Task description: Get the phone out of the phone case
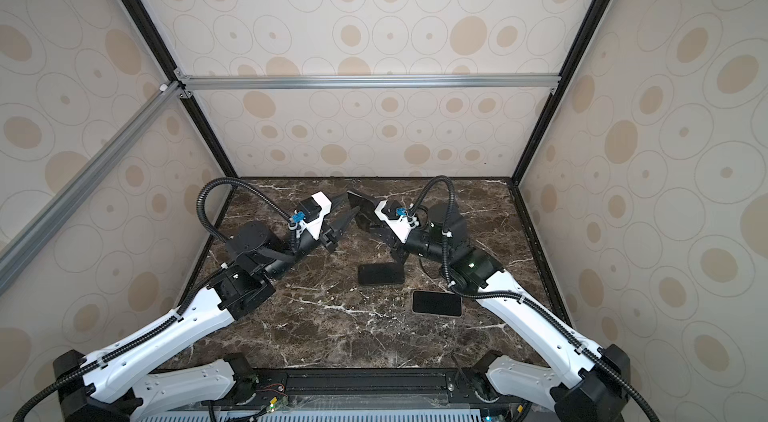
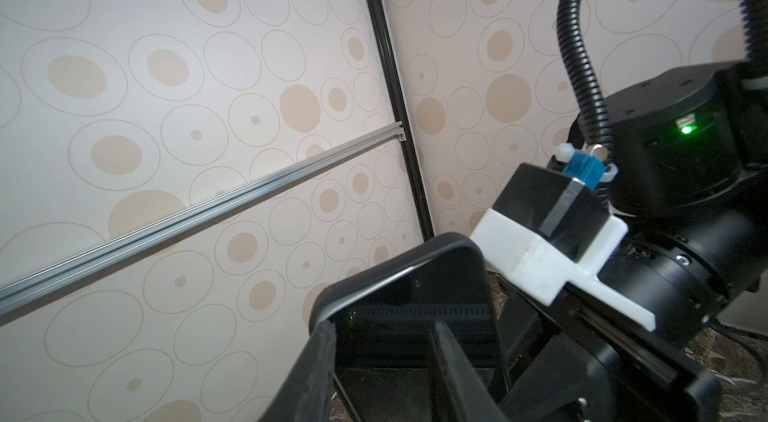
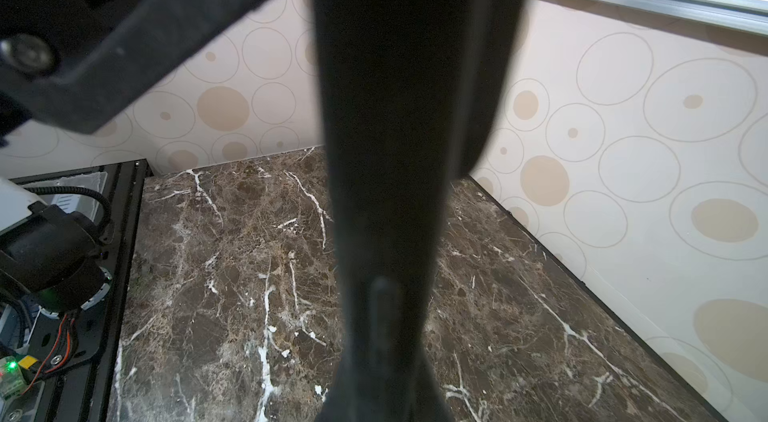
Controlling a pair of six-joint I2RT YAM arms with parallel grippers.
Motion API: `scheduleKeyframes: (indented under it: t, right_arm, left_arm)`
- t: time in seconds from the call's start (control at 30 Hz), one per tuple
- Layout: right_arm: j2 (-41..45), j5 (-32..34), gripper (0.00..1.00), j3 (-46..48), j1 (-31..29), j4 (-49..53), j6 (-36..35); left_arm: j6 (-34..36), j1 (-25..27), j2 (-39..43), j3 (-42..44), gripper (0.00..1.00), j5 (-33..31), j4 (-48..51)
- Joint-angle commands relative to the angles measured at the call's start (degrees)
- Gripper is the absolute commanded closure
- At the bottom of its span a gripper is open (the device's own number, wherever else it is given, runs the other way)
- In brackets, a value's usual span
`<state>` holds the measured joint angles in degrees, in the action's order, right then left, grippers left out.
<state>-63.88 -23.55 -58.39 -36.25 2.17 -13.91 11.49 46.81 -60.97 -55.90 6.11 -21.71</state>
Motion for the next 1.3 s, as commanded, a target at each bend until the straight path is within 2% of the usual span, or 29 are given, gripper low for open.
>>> scheduleKeyframes:
  t: [0.0,0.47,0.87,1.07,1.27]
  right_arm:
    - [0.6,-3.9,1.0,-2.1,-0.3,-3.2,-1.0]
    - [0.7,-3.1,1.0,-1.6,-0.3,-3.0,-0.9]
    - [0.6,-2.5,1.0,-2.1,-0.4,-2.7,-1.1]
    - [0.5,2.4,1.0,-1.5,-0.3,-4.6,1.2]
    - [0.0,1.6,1.0,-1.7,-0.4,-4.6,1.5]
  left_arm:
    - [1.3,0.4,-0.4,-2.7,0.59,-0.5,-0.4]
    - [1.4,0.5,-0.2,-2.6,0.52,-1.6,-0.8]
    - [1.4,0.5,-1.2,-2.9,0.57,-1.6,-0.9]
    - [1.3,0.5,-1.2,-2.6,0.47,-2.6,-1.3]
    - [1.2,0.5,-1.2,-2.5,0.51,-2.7,-1.2]
